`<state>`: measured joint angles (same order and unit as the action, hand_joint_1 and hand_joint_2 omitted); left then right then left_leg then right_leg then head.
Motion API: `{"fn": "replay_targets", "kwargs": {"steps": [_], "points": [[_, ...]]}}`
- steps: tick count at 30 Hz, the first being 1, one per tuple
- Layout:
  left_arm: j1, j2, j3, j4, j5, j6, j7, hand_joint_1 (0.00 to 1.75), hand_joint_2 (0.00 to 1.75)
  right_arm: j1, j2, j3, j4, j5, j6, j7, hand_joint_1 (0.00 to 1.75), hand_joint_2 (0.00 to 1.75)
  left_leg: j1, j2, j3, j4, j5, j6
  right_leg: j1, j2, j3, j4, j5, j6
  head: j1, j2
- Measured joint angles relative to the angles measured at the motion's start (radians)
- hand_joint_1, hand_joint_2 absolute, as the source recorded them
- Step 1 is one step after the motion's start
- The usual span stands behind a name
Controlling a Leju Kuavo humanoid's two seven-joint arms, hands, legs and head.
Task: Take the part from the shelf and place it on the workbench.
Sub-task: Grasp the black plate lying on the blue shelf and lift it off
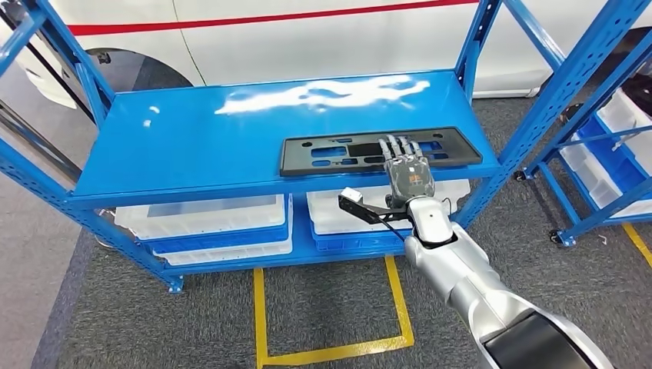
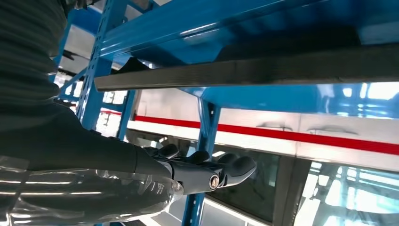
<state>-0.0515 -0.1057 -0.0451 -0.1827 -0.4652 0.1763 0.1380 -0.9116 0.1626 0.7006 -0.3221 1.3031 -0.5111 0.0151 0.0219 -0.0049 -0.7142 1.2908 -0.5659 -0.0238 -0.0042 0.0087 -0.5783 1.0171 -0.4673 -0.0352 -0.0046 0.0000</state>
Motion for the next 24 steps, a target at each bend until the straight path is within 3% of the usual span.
{"fn": "replay_targets", "kwargs": {"steps": [2,3,4,7,11,18,24], "points": [[0.001,0.000,0.000,0.000,-0.002,0.000,0.000,0.00,0.00,0.000,-0.002,-0.001,0.002,0.000,0.003,0.001,0.00,1.75,0.000,0.001,0.023,-0.104,0.097,0.005,0.000,0.002,0.026,0.004,-0.022,0.004,0.000,0.000],[0.002,0.001,0.000,0.000,-0.002,0.000,0.000,0.00,0.00,-0.001,-0.003,-0.001,0.003,0.000,0.004,0.001,0.00,1.75,-0.003,0.001,0.043,-0.158,0.134,0.010,0.002,0.003,0.035,0.007,-0.033,0.007,0.001,0.000],[0.002,0.001,0.001,0.001,-0.003,0.000,0.000,0.00,0.00,-0.003,-0.003,-0.002,0.003,0.000,0.005,0.001,0.00,1.75,-0.006,0.001,0.062,-0.204,0.153,0.016,0.003,0.004,0.040,0.009,-0.041,0.012,0.001,0.000],[-0.001,0.002,0.002,0.002,-0.003,-0.001,-0.003,0.00,0.00,-0.004,-0.006,-0.002,0.005,0.000,0.008,-0.003,0.00,1.75,-0.011,-0.001,0.085,-0.252,0.138,0.028,0.005,0.004,0.038,0.007,-0.048,0.026,0.002,0.000],[0.005,0.004,0.005,0.002,-0.004,-0.005,-0.008,0.00,0.00,0.000,-0.008,-0.003,0.006,0.005,-0.001,-0.034,0.00,1.75,-0.009,-0.005,0.088,-0.265,0.139,0.025,0.006,0.003,0.039,-0.001,-0.041,0.025,0.002,0.000],[0.003,0.004,0.010,0.002,-0.010,-0.011,-0.010,0.00,0.00,0.033,0.005,-0.002,0.007,0.046,-0.011,-0.077,0.00,1.75,-0.012,-0.008,0.085,-0.265,0.131,0.034,0.003,0.002,0.040,-0.005,-0.039,0.030,0.003,0.000],[0.000,0.005,0.015,0.002,-0.019,-0.016,-0.027,0.00,0.00,0.053,0.017,0.002,0.008,0.061,0.060,-0.093,0.00,1.75,-0.016,-0.006,0.086,-0.264,0.133,0.039,0.000,0.001,0.044,-0.012,-0.044,0.038,0.003,0.000]]}}
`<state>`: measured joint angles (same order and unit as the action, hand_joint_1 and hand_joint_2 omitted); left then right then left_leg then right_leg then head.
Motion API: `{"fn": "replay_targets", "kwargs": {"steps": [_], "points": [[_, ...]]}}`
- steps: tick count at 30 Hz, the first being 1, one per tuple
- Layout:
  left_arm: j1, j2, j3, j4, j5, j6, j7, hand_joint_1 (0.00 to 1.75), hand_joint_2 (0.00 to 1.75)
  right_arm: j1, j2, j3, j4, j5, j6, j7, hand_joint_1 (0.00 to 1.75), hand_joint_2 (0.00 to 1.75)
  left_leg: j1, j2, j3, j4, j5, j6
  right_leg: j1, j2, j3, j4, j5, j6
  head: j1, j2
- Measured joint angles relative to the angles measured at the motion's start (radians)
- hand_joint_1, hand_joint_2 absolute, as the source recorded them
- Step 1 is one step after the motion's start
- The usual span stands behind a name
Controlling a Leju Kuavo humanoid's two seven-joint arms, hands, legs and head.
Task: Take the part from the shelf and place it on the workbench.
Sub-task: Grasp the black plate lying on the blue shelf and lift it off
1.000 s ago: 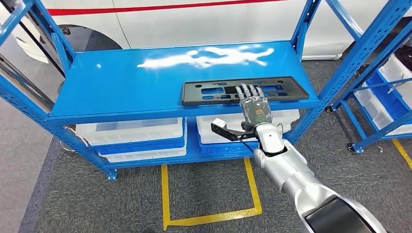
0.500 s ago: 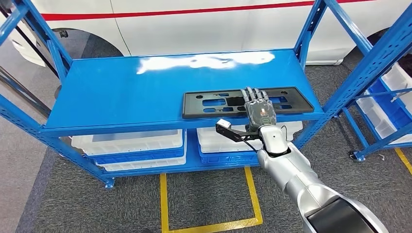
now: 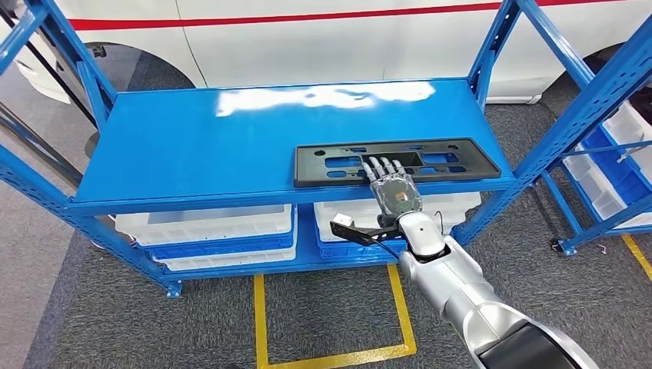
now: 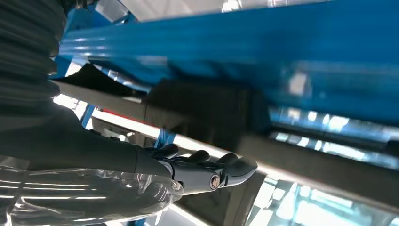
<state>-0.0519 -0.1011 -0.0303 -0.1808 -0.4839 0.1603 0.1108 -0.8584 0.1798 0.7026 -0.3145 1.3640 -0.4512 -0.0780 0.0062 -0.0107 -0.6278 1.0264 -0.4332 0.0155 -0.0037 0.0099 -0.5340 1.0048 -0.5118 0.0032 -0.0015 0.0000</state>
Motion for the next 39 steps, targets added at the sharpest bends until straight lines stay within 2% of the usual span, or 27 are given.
{"fn": "replay_targets", "kwargs": {"steps": [12,35,39], "points": [[-0.001,0.000,0.020,0.000,0.014,-0.006,-0.016,0.00,0.00,0.017,0.010,0.002,0.002,-0.001,0.018,0.000,0.00,1.75,0.001,0.000,0.008,0.000,0.002,0.001,0.001,0.000,0.003,0.008,0.000,0.000,0.000,0.000],[0.000,0.000,0.036,0.000,-0.007,-0.013,-0.007,0.00,0.00,0.020,0.011,0.002,0.001,-0.007,-0.051,0.026,0.00,1.75,0.001,0.000,0.009,0.000,0.002,0.000,0.002,0.000,0.004,0.010,-0.001,0.000,0.000,0.000],[0.000,0.000,0.043,0.000,-0.013,-0.012,0.003,0.00,0.00,0.019,0.012,0.002,0.000,-0.015,-0.066,0.030,0.00,1.75,-0.003,0.000,0.008,0.003,0.001,0.001,-0.002,0.000,0.004,0.008,0.000,0.000,0.000,0.000]]}}
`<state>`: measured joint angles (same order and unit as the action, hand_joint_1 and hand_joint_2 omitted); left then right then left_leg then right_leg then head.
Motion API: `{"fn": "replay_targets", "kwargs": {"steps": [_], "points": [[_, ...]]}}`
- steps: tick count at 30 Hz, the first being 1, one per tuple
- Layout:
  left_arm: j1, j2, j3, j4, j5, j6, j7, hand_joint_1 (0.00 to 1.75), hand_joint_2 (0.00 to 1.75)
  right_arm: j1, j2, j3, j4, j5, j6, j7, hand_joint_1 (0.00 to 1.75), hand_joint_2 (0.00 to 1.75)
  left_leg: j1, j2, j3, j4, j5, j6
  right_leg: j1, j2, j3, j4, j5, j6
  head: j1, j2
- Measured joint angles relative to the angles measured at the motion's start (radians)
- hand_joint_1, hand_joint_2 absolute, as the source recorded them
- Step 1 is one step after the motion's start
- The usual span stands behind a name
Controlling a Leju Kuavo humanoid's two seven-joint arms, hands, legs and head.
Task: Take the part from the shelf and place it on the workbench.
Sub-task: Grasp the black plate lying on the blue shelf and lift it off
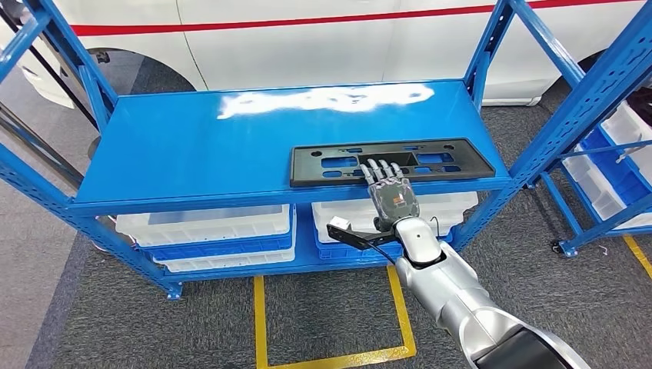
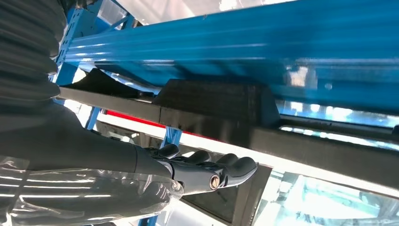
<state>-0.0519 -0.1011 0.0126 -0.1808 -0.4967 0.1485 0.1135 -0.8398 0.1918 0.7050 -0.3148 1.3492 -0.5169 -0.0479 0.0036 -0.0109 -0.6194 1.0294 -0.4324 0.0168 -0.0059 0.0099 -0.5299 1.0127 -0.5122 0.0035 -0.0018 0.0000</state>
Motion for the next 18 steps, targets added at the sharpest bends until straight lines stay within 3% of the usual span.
{"fn": "replay_targets", "kwargs": {"steps": [4,7,9,11,12,13,14,16,18], "points": [[0.000,0.000,0.004,0.000,-0.006,0.004,0.001,0.00,0.00,-0.003,0.003,0.000,-0.002,-0.008,-0.006,0.003,0.00,1.75,-0.003,0.000,-0.001,0.001,-0.002,0.003,-0.004,0.000,0.001,-0.002,0.000,0.002,0.000,0.000],[0.000,0.000,0.006,0.000,-0.006,0.004,0.001,0.00,0.00,-0.007,0.006,0.000,-0.005,-0.009,-0.007,0.003,0.00,1.75,0.006,0.002,0.010,-0.015,0.001,0.010,-0.002,-0.001,-0.002,0.008,-0.010,0.009,0.000,0.000],[-0.001,-0.001,0.007,0.000,-0.007,0.005,0.001,0.00,0.00,-0.012,0.006,0.000,-0.006,-0.009,-0.009,0.004,0.00,1.75,0.014,0.005,0.020,-0.027,0.001,0.017,-0.003,-0.003,-0.044,0.091,-0.049,0.015,0.001,0.000],[-0.002,-0.001,0.007,0.000,-0.009,0.005,0.000,0.00,0.00,-0.013,0.006,0.000,-0.006,-0.009,-0.011,0.004,0.00,1.75,0.015,0.005,0.024,-0.028,-0.003,0.020,-0.009,-0.003,-0.124,0.226,-0.095,0.021,0.001,0.000],[-0.001,-0.001,0.007,0.000,-0.010,0.005,0.000,0.00,0.00,-0.011,0.005,0.000,-0.005,-0.010,-0.011,0.004,0.00,1.75,0.016,0.005,0.027,-0.027,-0.006,0.019,-0.013,-0.004,-0.156,0.270,-0.098,0.024,0.001,0.000],[0.000,-0.001,0.007,0.000,-0.010,0.005,-0.001,0.00,0.00,-0.010,0.005,0.000,-0.005,-0.010,-0.011,0.004,0.00,1.75,0.018,0.005,0.030,-0.024,-0.010,0.016,-0.018,-0.004,-0.173,0.280,-0.082,0.028,0.001,0.000],[0.001,-0.001,0.007,0.000,-0.011,0.005,-0.001,0.00,0.00,-0.009,0.004,0.000,-0.005,-0.010,-0.011,0.004,0.00,1.75,0.022,0.004,0.036,-0.021,-0.016,0.011,-0.023,-0.005,-0.169,0.251,-0.046,0.031,0.001,0.000],[0.002,-0.001,0.007,0.000,-0.014,0.005,-0.001,0.00,0.00,-0.011,0.004,0.000,-0.005,-0.010,-0.010,0.004,0.00,1.75,0.028,0.002,0.047,-0.012,-0.032,-0.003,-0.030,-0.006,-0.125,0.129,0.037,0.040,0.002,0.000],[0.001,0.000,0.008,0.000,-0.017,0.005,-0.001,0.00,0.00,-0.013,0.003,0.000,-0.005,-0.011,-0.009,0.004,0.00,1.75,0.028,0.001,0.051,-0.004,-0.045,-0.020,-0.027,-0.006,-0.091,0.047,0.061,0.036,0.003,0.000]]}}
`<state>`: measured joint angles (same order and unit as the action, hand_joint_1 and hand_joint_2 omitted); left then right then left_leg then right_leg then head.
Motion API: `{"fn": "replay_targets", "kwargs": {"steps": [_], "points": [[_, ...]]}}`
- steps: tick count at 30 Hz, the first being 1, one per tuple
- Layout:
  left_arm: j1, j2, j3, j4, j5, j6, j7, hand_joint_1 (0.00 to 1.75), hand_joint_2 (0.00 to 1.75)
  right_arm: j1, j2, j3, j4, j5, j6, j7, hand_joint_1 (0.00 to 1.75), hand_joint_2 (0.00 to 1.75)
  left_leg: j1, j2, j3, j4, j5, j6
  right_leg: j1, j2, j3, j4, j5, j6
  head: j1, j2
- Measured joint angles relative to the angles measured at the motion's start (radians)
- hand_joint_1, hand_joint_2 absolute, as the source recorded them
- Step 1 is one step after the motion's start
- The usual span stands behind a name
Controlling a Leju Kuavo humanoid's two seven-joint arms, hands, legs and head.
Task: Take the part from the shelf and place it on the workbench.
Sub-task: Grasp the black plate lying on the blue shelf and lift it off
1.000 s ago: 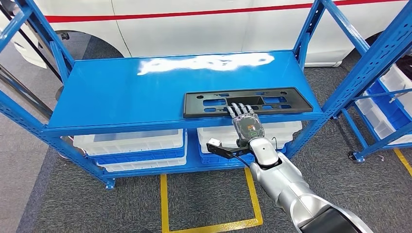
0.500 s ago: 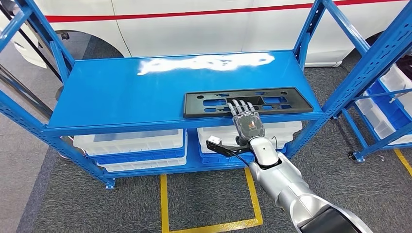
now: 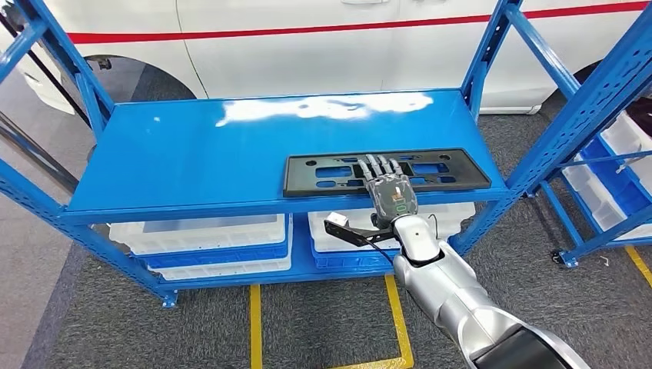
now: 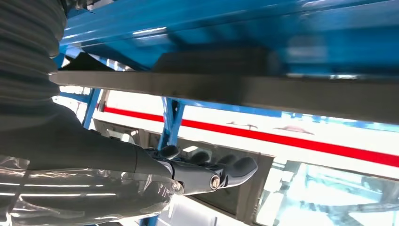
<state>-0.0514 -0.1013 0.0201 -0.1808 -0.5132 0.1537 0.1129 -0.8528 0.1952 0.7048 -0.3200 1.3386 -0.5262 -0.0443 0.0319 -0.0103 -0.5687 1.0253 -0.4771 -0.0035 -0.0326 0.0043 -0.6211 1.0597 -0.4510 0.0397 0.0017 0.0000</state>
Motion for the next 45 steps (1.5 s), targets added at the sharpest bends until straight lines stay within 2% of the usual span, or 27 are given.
{"fn": "replay_targets", "kwargs": {"steps": [2,4,5,8,14,16,17,20,22,45], "points": [[-0.001,0.000,0.000,0.000,-0.001,0.000,0.000,0.00,0.00,0.001,-0.001,0.000,0.000,-0.001,0.001,0.000,0.00,1.75,-0.001,0.000,0.001,-0.002,-0.004,-0.015,0.007,0.002,0.005,-0.010,-0.012,-0.015,0.001,0.000],[0.000,0.000,0.000,0.000,-0.002,-0.001,-0.001,0.00,0.00,0.001,-0.002,0.000,0.000,-0.003,0.001,0.001,0.00,1.75,0.001,0.002,0.005,-0.001,-0.009,-0.024,0.006,0.005,0.010,-0.011,-0.015,-0.030,-0.001,0.000],[0.000,0.000,0.000,0.000,-0.005,0.000,-0.004,0.00,0.00,0.000,-0.003,0.000,-0.001,-0.005,0.001,0.001,0.00,1.75,0.001,0.002,0.005,0.003,-0.004,-0.020,0.005,0.006,0.015,-0.012,-0.016,-0.034,-0.002,0.000],[-0.003,0.001,0.000,0.000,-0.011,0.002,-0.010,0.00,0.00,-0.001,-0.003,0.000,0.000,-0.008,0.003,-0.001,0.00,1.75,-0.001,0.001,0.007,0.009,0.013,0.007,0.008,0.009,0.022,-0.012,-0.021,-0.036,-0.005,0.000],[-0.003,0.001,0.000,0.000,-0.013,-0.003,-0.011,0.00,0.00,0.002,-0.004,0.000,0.000,-0.009,0.004,-0.006,0.00,1.75,0.000,0.002,0.011,0.005,0.015,0.007,0.012,0.013,0.022,-0.012,-0.027,-0.045,-0.006,0.000],[-0.003,0.001,0.000,0.000,-0.013,-0.006,-0.012,0.00,0.00,0.002,-0.005,0.000,0.000,-0.009,0.004,-0.010,0.00,1.75,0.000,0.003,0.013,0.001,0.014,0.005,0.013,0.013,0.022,-0.012,-0.028,-0.047,-0.006,0.000],[-0.003,0.001,0.000,0.000,-0.013,-0.008,-0.012,0.00,0.00,0.002,-0.005,0.000,0.000,-0.010,0.004,-0.012,0.00,1.75,0.001,0.003,0.016,-0.004,0.010,0.001,0.014,0.012,0.022,-0.012,-0.029,-0.047,-0.006,0.000],[-0.003,0.001,0.000,0.000,-0.013,-0.012,-0.014,0.00,0.00,0.002,-0.005,0.000,0.000,-0.009,0.003,-0.016,0.00,1.75,0.005,0.004,0.029,-0.026,-0.007,-0.028,0.018,0.010,0.022,-0.010,-0.029,-0.048,-0.005,0.000],[-0.003,0.001,0.000,0.000,-0.013,-0.013,-0.016,0.00,0.00,0.003,-0.005,0.000,0.000,-0.008,0.003,-0.018,0.00,1.75,0.007,0.004,0.031,-0.029,-0.009,-0.038,0.018,0.008,0.023,-0.011,-0.029,-0.048,-0.005,0.000],[-0.004,0.000,0.000,0.000,-0.022,-0.014,-0.019,0.00,0.00,0.041,0.019,0.000,0.000,0.026,-0.017,-0.051,0.00,1.75,0.006,0.004,0.031,-0.021,-0.011,-0.034,0.017,0.007,0.029,-0.015,-0.027,-0.046,-0.005,0.000]]}}
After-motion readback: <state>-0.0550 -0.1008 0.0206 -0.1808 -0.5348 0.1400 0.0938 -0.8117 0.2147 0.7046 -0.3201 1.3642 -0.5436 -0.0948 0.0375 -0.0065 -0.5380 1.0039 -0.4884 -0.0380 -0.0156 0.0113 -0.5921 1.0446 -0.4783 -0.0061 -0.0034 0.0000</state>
